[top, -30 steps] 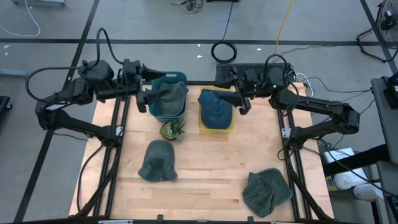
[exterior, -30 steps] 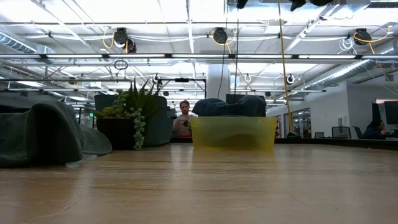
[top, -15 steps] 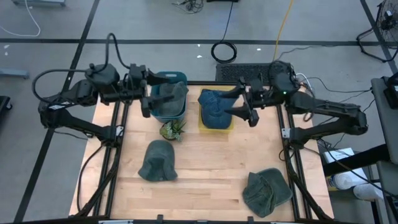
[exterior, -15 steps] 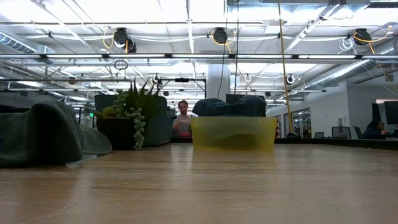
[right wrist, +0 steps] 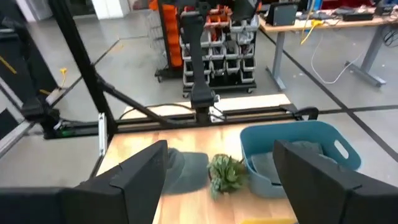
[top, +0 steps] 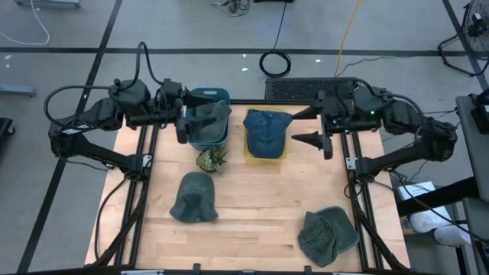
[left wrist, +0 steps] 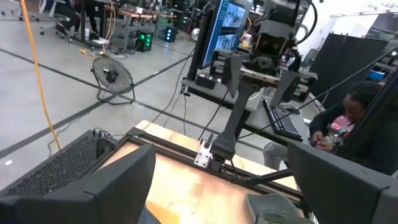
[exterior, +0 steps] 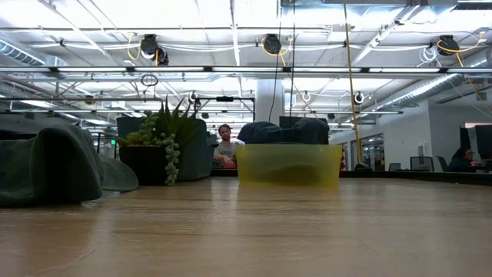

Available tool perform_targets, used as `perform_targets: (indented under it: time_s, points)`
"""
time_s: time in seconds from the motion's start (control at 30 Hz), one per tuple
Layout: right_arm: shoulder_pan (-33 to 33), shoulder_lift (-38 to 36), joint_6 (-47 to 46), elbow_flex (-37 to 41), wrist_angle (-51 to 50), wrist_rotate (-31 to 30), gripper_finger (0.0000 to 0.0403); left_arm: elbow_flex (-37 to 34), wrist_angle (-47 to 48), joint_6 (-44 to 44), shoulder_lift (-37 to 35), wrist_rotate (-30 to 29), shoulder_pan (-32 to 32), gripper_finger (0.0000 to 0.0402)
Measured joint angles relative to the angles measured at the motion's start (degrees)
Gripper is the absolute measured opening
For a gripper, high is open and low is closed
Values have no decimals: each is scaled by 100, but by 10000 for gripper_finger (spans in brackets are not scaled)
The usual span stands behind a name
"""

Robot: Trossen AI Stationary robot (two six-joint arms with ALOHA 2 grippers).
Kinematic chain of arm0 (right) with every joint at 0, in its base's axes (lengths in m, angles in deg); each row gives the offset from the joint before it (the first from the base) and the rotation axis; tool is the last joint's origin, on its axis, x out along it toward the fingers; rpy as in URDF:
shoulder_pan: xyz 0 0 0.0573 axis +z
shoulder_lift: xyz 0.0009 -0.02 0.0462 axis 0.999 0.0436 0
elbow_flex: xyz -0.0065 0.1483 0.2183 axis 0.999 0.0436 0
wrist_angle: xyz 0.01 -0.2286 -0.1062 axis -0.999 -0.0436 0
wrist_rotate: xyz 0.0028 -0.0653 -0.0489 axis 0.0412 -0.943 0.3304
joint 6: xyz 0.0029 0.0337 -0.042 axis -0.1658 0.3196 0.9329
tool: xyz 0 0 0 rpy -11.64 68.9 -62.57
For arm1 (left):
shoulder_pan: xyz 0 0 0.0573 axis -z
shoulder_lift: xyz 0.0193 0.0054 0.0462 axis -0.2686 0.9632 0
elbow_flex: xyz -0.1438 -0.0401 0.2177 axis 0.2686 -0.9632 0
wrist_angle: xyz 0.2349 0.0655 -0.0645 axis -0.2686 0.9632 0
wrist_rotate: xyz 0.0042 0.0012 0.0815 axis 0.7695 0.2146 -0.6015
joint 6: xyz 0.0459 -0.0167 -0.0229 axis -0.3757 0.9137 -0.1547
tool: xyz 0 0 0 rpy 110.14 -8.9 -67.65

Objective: Pick & Place hat
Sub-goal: Put the bottom black cap into the blue bin

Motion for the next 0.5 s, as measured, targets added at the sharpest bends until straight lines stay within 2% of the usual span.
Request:
perform_targets:
  time_s: [0.5]
  points:
    - [703,669,-155,-1145,-1454,-129,281,0,161,118,2,170,0,360]
